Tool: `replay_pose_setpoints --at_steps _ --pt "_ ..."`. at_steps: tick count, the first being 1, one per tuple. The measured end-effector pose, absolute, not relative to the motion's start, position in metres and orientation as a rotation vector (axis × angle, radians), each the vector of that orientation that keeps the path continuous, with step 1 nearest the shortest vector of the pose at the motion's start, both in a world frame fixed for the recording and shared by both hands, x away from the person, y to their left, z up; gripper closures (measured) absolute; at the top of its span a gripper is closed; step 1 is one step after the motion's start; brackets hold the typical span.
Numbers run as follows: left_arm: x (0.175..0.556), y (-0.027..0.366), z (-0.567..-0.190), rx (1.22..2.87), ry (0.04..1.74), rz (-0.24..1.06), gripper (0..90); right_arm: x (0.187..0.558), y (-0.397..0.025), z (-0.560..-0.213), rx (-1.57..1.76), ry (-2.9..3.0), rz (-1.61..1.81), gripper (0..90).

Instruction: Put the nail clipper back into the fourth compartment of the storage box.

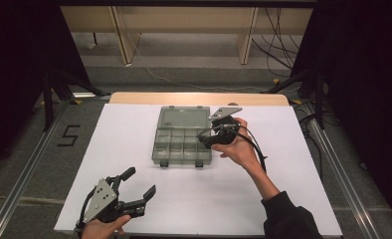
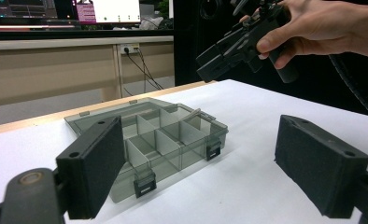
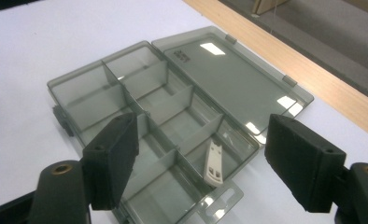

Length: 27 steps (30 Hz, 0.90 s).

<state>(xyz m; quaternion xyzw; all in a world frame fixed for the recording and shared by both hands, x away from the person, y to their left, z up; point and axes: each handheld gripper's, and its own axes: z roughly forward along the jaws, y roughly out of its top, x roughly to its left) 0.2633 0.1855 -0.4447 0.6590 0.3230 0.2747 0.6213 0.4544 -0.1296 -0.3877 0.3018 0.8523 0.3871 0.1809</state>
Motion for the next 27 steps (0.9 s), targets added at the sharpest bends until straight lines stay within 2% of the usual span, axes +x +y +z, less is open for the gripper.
replay_pose_setpoints --at_steps 27 --pt "0.263 0.186 -0.444 1.511 0.742 0.633 15.4 0.416 -0.138 -0.382 0.791 2.314 1.298 23.3"
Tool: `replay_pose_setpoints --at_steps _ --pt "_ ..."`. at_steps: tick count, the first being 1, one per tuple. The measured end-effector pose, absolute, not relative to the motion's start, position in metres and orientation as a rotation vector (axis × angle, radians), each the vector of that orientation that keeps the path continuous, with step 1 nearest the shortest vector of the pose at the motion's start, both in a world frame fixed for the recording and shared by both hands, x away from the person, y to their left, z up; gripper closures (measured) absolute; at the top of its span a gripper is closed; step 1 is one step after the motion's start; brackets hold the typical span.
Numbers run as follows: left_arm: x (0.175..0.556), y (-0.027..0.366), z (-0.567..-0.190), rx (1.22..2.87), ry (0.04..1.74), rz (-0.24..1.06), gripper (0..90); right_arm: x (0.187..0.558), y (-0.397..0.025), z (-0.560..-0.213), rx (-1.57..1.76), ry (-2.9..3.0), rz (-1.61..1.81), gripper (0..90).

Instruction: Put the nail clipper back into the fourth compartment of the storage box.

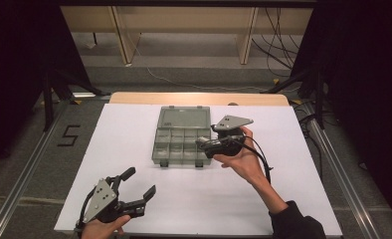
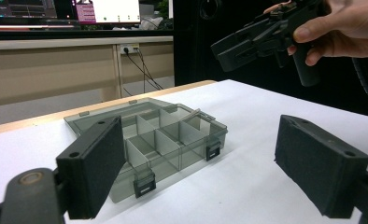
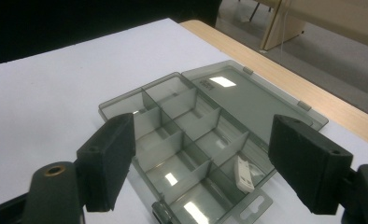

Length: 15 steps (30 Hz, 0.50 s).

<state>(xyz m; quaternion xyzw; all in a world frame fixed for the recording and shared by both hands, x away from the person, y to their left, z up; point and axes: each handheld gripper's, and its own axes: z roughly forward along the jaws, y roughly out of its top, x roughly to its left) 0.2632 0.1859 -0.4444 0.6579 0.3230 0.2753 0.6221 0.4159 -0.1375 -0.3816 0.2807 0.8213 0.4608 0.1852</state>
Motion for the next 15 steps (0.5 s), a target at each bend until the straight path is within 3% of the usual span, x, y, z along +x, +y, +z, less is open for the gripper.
replay_pose_setpoints --at_steps 15 --pt "0.263 0.186 -0.444 1.516 0.734 0.635 15.4 0.399 -0.142 -0.384 0.762 2.263 1.38 20.9"
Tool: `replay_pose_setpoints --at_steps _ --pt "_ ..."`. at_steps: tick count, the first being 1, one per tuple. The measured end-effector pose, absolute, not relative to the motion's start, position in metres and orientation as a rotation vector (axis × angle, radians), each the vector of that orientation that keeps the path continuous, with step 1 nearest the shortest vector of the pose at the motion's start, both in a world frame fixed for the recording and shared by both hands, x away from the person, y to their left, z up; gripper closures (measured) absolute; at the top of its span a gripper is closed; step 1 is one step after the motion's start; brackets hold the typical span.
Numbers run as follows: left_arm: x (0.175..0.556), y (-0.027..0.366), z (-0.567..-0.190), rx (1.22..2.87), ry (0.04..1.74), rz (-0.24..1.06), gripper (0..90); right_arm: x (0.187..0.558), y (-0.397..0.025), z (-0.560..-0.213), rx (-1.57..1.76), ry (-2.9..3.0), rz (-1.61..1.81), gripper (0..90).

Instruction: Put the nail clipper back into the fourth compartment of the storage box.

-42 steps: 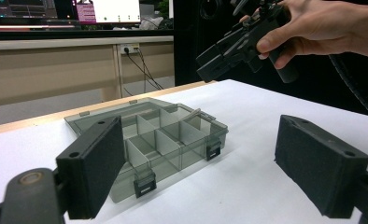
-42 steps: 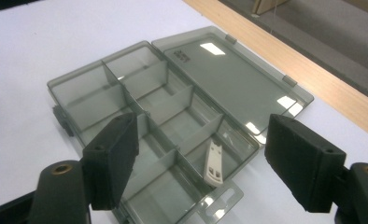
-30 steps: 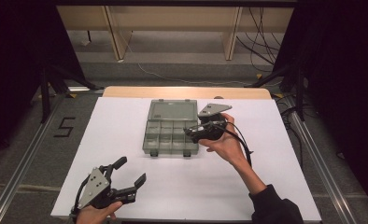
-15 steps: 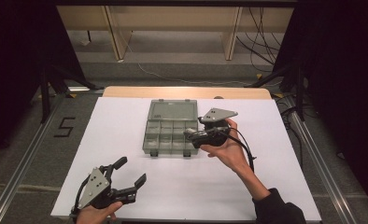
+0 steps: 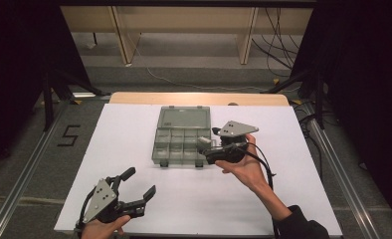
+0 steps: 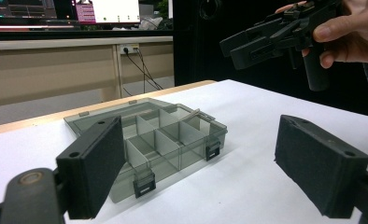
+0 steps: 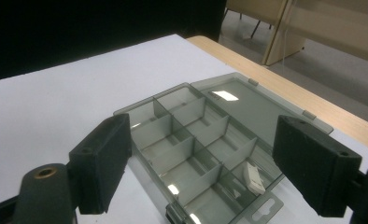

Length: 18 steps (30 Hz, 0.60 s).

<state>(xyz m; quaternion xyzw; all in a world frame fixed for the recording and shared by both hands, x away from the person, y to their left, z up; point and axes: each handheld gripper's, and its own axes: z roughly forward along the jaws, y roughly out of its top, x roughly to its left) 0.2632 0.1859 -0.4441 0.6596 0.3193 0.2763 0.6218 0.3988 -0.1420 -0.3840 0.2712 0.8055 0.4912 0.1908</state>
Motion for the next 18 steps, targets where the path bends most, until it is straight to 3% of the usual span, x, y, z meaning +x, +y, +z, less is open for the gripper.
replay_pose_setpoints --at_steps 18 --pt "0.264 0.186 -0.444 1.512 0.741 0.633 15.4 0.384 -0.15 -0.387 0.735 2.189 1.454 21.1"
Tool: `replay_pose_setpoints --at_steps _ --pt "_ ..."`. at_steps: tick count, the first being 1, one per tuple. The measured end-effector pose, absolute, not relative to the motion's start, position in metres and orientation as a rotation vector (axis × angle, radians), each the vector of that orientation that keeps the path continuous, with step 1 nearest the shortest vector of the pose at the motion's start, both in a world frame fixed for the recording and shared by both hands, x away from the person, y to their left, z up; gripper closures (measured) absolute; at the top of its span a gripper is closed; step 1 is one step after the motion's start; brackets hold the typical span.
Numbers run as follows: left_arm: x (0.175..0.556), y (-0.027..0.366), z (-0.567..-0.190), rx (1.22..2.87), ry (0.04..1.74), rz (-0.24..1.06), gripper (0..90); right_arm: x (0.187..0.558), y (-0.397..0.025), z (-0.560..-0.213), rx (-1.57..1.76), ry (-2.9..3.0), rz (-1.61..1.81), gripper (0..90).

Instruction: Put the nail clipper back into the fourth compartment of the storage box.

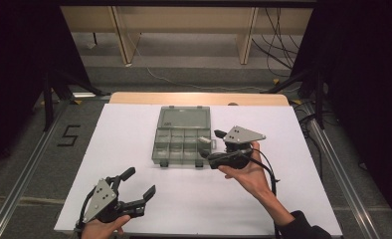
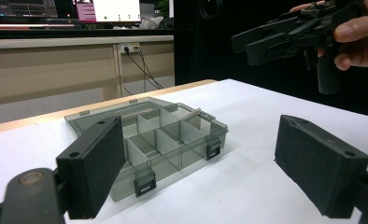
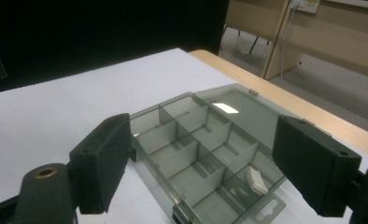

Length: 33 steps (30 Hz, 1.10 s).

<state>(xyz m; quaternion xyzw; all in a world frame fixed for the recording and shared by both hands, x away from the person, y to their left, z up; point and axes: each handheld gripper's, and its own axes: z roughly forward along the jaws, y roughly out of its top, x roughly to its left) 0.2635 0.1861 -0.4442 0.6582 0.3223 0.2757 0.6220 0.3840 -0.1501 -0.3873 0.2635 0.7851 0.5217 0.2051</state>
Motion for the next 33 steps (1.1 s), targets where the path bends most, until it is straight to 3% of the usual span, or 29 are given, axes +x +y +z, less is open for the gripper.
replay_pose_setpoints --at_steps 33 --pt "0.263 0.186 -0.444 1.513 0.738 0.632 15.4 0.348 -0.173 -0.398 0.68 2.116 1.553 20.3"
